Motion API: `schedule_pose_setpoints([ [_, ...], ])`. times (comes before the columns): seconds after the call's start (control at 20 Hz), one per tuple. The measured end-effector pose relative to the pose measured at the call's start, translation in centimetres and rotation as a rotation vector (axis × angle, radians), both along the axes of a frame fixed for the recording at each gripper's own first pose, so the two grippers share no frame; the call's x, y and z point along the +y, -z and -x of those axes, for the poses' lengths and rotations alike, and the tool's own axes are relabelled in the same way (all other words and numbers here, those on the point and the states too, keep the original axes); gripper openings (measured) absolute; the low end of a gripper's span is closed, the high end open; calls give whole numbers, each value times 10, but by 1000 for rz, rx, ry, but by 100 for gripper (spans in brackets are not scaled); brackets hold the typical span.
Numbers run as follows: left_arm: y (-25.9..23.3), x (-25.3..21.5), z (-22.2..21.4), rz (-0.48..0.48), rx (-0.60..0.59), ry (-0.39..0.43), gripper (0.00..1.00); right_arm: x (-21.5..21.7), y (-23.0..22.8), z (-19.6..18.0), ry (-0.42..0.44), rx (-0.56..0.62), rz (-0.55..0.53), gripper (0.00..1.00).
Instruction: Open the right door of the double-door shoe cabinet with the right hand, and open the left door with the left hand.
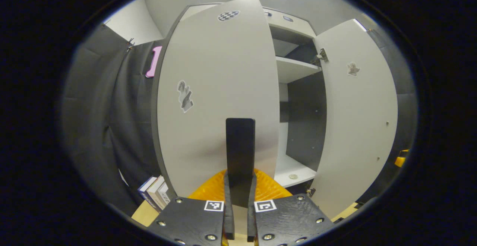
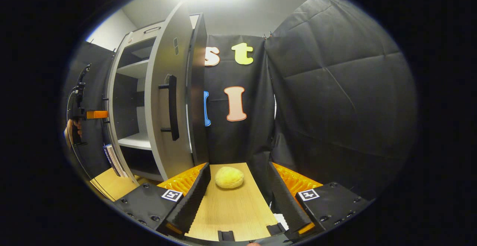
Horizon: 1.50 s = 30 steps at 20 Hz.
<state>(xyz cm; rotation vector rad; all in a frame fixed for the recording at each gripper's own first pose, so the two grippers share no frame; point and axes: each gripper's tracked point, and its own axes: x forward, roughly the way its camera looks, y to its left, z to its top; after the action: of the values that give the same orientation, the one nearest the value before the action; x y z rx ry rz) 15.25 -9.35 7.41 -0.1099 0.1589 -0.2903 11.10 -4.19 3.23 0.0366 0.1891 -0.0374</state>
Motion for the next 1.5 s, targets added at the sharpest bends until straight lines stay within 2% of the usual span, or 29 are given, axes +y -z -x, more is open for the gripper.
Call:
schedule_pose_setpoints([
  [0.1, 3, 11, 3, 14, -5, 2, 17, 6, -8, 4, 10, -14, -8, 96],
  [0.15, 4, 18, 5, 19, -5, 2, 15, 8, -12, 6, 10, -20, -17, 93],
  [0.2, 6, 24, 8, 21, -8, 3, 15, 11, -17, 8, 11, -29, -26, 96],
  [0.25, 7, 29, 10, 22, -8, 4, 14, 13, -21, 9, 13, -37, -30, 93],
  [0.35, 10, 41, 16, 33, -8, 5, 16, 21, -24, 14, 14, -43, -28, 93],
  [0.4, 12, 48, 18, 35, -6, 5, 13, 26, -24, 14, 13, -44, -26, 97],
  [0.5, 14, 61, 22, 37, -6, 8, 13, 35, -25, 16, 6, -43, -21, 93],
  [0.55, 15, 67, 23, 44, -4, 8, 14, 40, -25, 17, 0, -38, -18, 96],
  [0.6, 16, 74, 25, 48, -2, 7, 14, 46, -24, 19, -5, -32, -15, 93],
  [0.9, 20, 120, 39, 47, 1, -39, 14, 71, -27, 31, -20, -25, -10, 93],
  [1.05, 31, 151, 44, -15, 24, -67, 13, 85, -28, 34, -29, -16, 5, 93],
  [1.1, 31, 160, 43, -44, 21, -78, 12, 92, -28, 36, -37, -14, 8, 96],
  [1.15, 26, 169, 40, -66, 6, -92, 12, 99, -30, 37, -45, -15, 10, 93],
  [1.2, 20, 187, 38, -98, -21, -139, 14, 106, -32, 37, -53, -17, 15, 94],
  [1.25, 12, 206, 37, -124, -44, -193, 8, 112, -35, 38, -60, -19, 22, 93],
  [1.3, 15, 221, 36, -108, -36, -201, 3, 118, -38, 38, -69, -20, 30, 93],
  [1.35, 22, 222, 37, -17, -14, -172, 0, 124, -39, 39, -75, -21, 39, 96],
  [1.4, 22, 218, 39, 61, -9, -151, 0, 128, -41, 40, -80, -25, 48, 93],
  [1.45, 22, 217, 40, 83, -5, -143, 2, 131, -44, 40, -82, -29, 56, 93],
  [1.5, 20, 220, 41, 80, -9, -141, 0, 138, -47, 42, -85, -33, 59, 94],
])
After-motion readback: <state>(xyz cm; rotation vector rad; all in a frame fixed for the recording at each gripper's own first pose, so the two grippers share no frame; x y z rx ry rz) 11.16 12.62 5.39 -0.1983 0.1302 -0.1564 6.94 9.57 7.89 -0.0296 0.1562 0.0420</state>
